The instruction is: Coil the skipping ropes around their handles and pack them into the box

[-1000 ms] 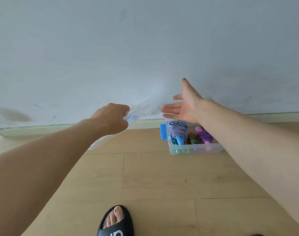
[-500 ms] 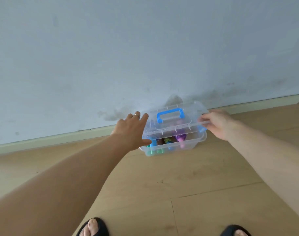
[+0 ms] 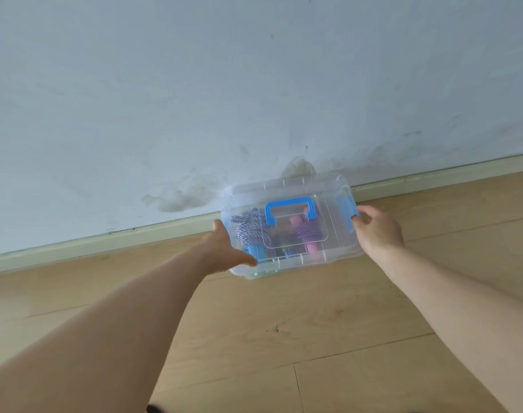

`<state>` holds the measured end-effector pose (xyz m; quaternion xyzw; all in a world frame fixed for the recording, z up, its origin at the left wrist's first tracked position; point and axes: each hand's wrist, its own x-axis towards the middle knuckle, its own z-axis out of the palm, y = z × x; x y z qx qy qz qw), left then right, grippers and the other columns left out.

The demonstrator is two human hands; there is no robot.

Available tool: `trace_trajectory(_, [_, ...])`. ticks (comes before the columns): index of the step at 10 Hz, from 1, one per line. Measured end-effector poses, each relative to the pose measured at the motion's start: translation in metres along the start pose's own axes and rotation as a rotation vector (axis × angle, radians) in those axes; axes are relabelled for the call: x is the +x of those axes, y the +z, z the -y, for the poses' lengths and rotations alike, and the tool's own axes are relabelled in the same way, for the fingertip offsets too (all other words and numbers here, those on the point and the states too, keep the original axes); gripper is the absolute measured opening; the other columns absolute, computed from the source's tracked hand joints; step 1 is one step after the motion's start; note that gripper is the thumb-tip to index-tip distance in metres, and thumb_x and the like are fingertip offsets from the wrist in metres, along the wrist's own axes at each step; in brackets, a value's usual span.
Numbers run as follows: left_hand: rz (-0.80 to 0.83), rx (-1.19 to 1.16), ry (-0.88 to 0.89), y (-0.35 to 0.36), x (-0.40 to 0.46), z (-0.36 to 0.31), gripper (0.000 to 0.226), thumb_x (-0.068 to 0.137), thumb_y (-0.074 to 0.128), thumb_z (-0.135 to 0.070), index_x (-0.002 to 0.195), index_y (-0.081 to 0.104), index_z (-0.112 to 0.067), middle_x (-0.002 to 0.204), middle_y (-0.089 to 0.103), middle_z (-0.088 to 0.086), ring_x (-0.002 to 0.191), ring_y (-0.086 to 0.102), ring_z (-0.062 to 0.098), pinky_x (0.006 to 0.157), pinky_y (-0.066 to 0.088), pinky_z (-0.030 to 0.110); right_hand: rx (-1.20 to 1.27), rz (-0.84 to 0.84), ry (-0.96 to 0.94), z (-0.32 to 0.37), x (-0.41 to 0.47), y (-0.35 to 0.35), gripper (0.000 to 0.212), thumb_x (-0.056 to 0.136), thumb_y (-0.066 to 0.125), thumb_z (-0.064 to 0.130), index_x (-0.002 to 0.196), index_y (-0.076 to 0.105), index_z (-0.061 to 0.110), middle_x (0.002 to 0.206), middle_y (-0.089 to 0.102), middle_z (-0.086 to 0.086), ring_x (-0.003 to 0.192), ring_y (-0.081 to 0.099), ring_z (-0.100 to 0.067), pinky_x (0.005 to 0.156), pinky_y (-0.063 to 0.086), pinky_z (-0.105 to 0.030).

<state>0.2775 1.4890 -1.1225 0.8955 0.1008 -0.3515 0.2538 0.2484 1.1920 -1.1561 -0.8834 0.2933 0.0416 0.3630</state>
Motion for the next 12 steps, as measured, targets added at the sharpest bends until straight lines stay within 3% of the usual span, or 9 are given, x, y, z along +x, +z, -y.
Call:
trace_trajectory(1, [-0.083,-0.106,-0.009,-0.003,0.006,0.007,0.080,0.066,0.069,-0.049,0.128,0.044,-0.006,0.110,0.061,0.011,0.095,0.065,0.027,0.082,0.057,0.042,0.012,-0.006,-0.038,0.004,0.003,0.004,0.038,0.099,0.050,0.025,0.136,0.058,0.021,0.122,0.064,-0.007,0.106,0.059,-0.027,0.083,0.044,-0.030])
trace_trajectory(2, [-0.157,-0.010,0.013,-0.001,0.004,0.007,0.038,0.088,0.059,-0.024,0.120,0.047,-0.006,0.110,0.059,0.014,0.082,0.059,0.026,0.059,0.047,0.033,-0.028,0.011,-0.004,0.005,0.004,0.007,0.039,0.100,0.048,0.026,0.137,0.056,0.020,0.128,0.062,-0.008,0.107,0.060,-0.030,0.088,0.049,-0.037])
trace_trajectory(5, [-0.225,-0.054,-0.103,0.004,0.011,0.003,0.049,0.089,0.061,-0.022,0.134,0.043,-0.018,0.127,0.049,0.016,0.072,0.048,0.014,0.056,0.039,0.026,-0.063,0.048,0.093,0.012,0.013,0.006,0.036,0.098,0.050,0.028,0.133,0.056,0.021,0.130,0.054,-0.012,0.091,0.060,-0.031,0.072,0.047,-0.034])
trace_trajectory(6, [-0.204,-0.123,-0.163,0.000,0.011,0.001,0.068,0.086,0.068,-0.025,0.142,0.033,-0.011,0.124,0.052,0.017,0.096,0.059,0.027,0.071,0.050,0.034,0.024,0.110,0.156,0.014,0.011,0.003,0.043,0.100,0.050,0.024,0.140,0.045,0.009,0.129,0.056,-0.014,0.102,0.060,-0.034,0.084,0.049,-0.042])
trace_trajectory(7, [-0.192,-0.178,-0.216,-0.004,0.011,0.002,0.061,0.081,0.075,-0.027,0.126,0.045,0.002,0.095,0.060,0.012,0.078,0.061,0.023,0.057,0.049,0.031,0.055,0.028,0.189,0.017,0.012,0.001,0.046,0.094,0.059,0.021,0.136,0.049,0.003,0.125,0.059,-0.015,0.097,0.063,-0.035,0.085,0.054,-0.044])
trace_trajectory(8, [-0.306,-0.136,-0.170,-0.001,0.011,-0.002,0.028,0.078,0.076,-0.017,0.091,0.056,-0.001,0.078,0.054,0.008,0.058,0.048,0.017,0.047,0.037,0.026,-0.005,0.000,0.092,0.019,0.013,0.003,0.018,0.087,0.058,0.010,0.098,0.070,0.004,0.094,0.071,-0.017,0.076,0.065,-0.034,0.062,0.052,-0.036])
trace_trajectory(9, [-0.392,-0.080,-0.118,0.007,0.011,-0.009,0.005,0.082,0.059,-0.002,0.080,0.055,-0.005,0.075,0.053,0.006,0.057,0.047,0.017,0.050,0.038,0.028,-0.200,-0.051,-0.032,0.018,0.014,0.011,0.016,0.090,0.051,0.007,0.081,0.064,0.002,0.095,0.065,-0.022,0.066,0.050,-0.031,0.051,0.034,-0.029])
trace_trajectory(11, [-0.374,0.000,-0.056,0.007,0.012,-0.006,0.013,0.084,0.058,-0.004,0.080,0.048,-0.011,0.078,0.050,0.003,0.059,0.044,0.014,0.048,0.033,0.026,-0.345,-0.078,-0.126,0.012,0.016,0.016,0.020,0.098,0.049,0.014,0.102,0.064,0.000,0.109,0.057,-0.019,0.078,0.052,-0.031,0.063,0.039,-0.034])
trace_trajectory(12, [-0.293,0.079,-0.032,-0.001,0.008,-0.005,0.012,0.087,0.064,-0.017,0.092,0.055,-0.012,0.095,0.060,0.008,0.069,0.055,0.018,0.057,0.046,0.029,-0.375,0.040,-0.101,0.015,0.020,0.006,0.020,0.097,0.051,0.019,0.106,0.060,0.003,0.100,0.061,-0.014,0.082,0.060,-0.032,0.061,0.043,-0.034])
